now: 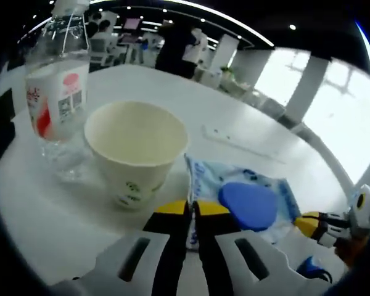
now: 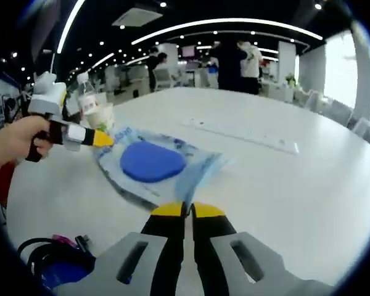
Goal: Arrange the tabletop items into an orderly group along one side of the table until the central work area is clear of visible clutter.
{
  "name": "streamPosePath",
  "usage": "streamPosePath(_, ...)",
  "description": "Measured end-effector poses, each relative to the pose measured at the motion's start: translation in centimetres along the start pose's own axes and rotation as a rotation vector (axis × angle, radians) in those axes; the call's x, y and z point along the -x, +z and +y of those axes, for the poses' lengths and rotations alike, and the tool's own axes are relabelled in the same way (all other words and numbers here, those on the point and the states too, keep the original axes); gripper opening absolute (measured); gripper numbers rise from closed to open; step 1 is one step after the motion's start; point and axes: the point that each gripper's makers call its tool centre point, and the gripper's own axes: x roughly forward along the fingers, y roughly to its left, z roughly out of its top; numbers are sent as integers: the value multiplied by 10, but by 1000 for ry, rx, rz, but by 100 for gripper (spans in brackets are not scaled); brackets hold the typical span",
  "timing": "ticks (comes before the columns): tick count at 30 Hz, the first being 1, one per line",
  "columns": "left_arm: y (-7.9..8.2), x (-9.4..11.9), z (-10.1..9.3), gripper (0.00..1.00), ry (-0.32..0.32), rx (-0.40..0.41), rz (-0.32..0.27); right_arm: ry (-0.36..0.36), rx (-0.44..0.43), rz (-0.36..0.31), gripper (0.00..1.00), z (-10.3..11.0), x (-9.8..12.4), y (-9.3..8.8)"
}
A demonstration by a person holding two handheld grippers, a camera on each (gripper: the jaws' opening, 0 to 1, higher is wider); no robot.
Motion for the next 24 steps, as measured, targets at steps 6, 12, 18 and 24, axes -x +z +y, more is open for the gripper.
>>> streamPosePath(6,1,4,-1,8,2,-24,-7,-26,-74,20,16,-4,2,-4)
streamPosePath(12,2,17,3,19,-1,8,-11,-15,-166,21,29,-2,10,-3)
streamPosePath(18,3,33,1,31,-23,-9,-8,4,-149,12,40,6,21,5)
streamPosePath(24,11,51,-8,38,-71,-28,-24,33,-135,2,51,15,33,14)
